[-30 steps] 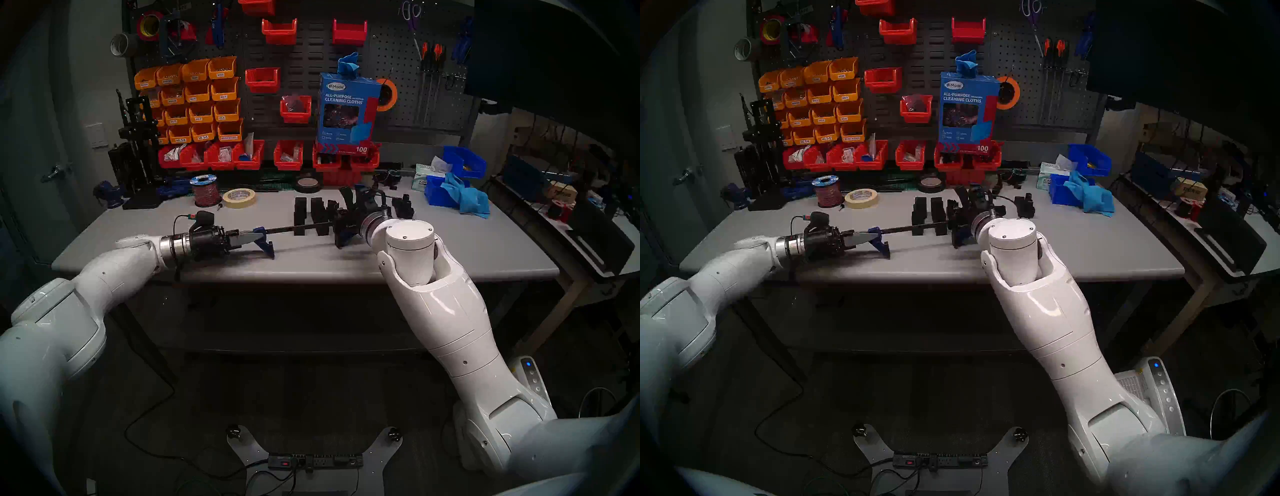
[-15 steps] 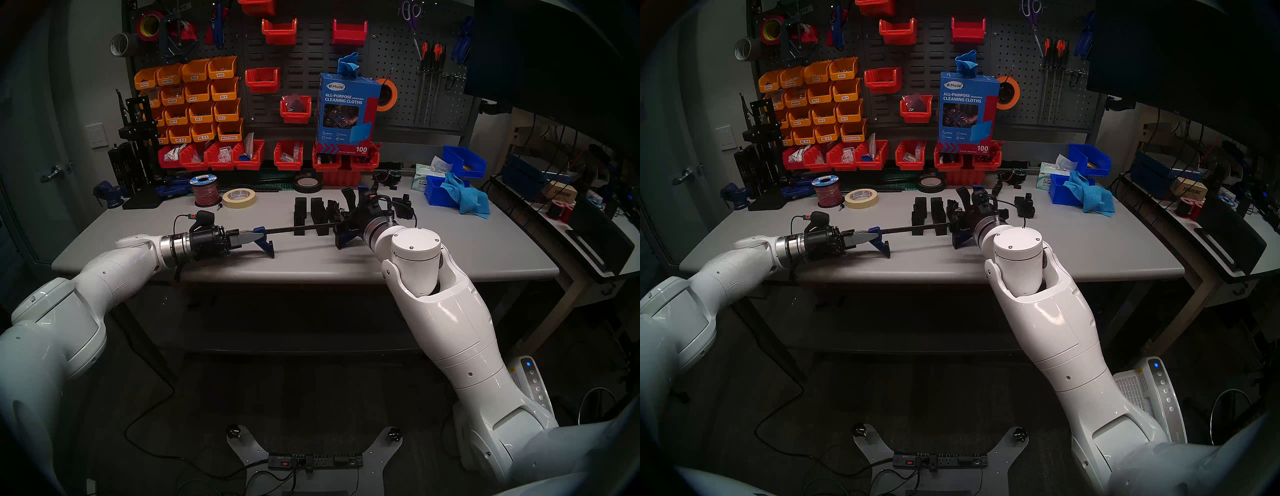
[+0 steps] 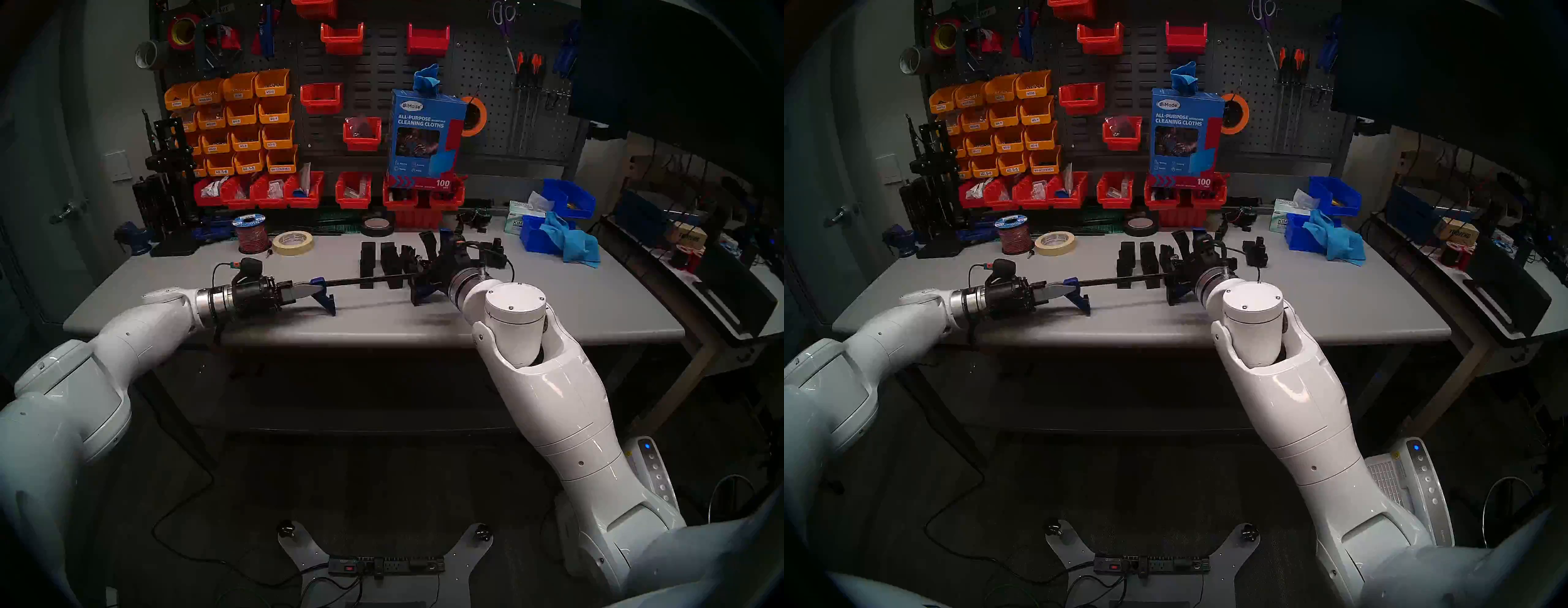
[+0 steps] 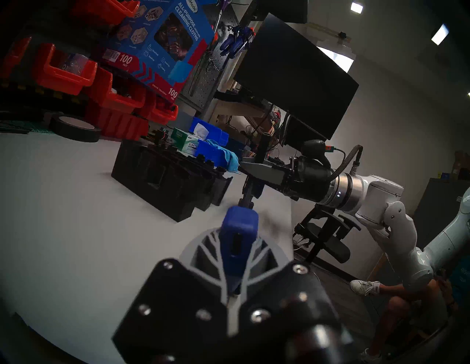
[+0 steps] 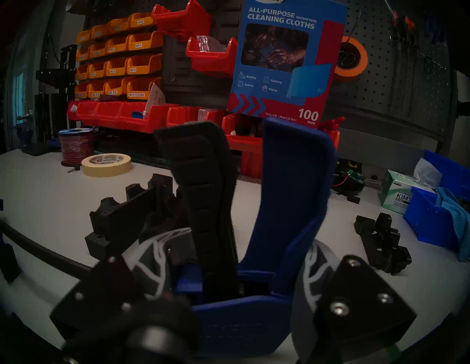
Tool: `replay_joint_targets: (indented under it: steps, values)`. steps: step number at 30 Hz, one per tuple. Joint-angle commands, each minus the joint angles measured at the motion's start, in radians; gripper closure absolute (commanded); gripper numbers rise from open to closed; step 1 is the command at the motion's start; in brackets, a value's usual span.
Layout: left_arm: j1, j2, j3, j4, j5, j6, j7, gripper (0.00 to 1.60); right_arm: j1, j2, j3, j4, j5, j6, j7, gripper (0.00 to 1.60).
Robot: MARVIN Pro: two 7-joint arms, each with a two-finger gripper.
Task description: Clamp the two 3D printed pieces together with the clamp
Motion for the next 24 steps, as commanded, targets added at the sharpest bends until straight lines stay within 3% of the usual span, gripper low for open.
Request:
replay_joint_targets:
  steps: [1,24]
  values:
    - [-0.031,-0.012,-0.003,0.019,-0.014,-0.001,0.002,1.60,-0.010,-0.003,-0.007,-0.007,0.000,-0.008,0.000,1.60]
    - [-0.069,-0.066,-0.005,0.048,-0.002,-0.013,0.002,1.60,-0.018,-0.002,0.013,-0.020,0.005,-0.043,-0.006,1.60]
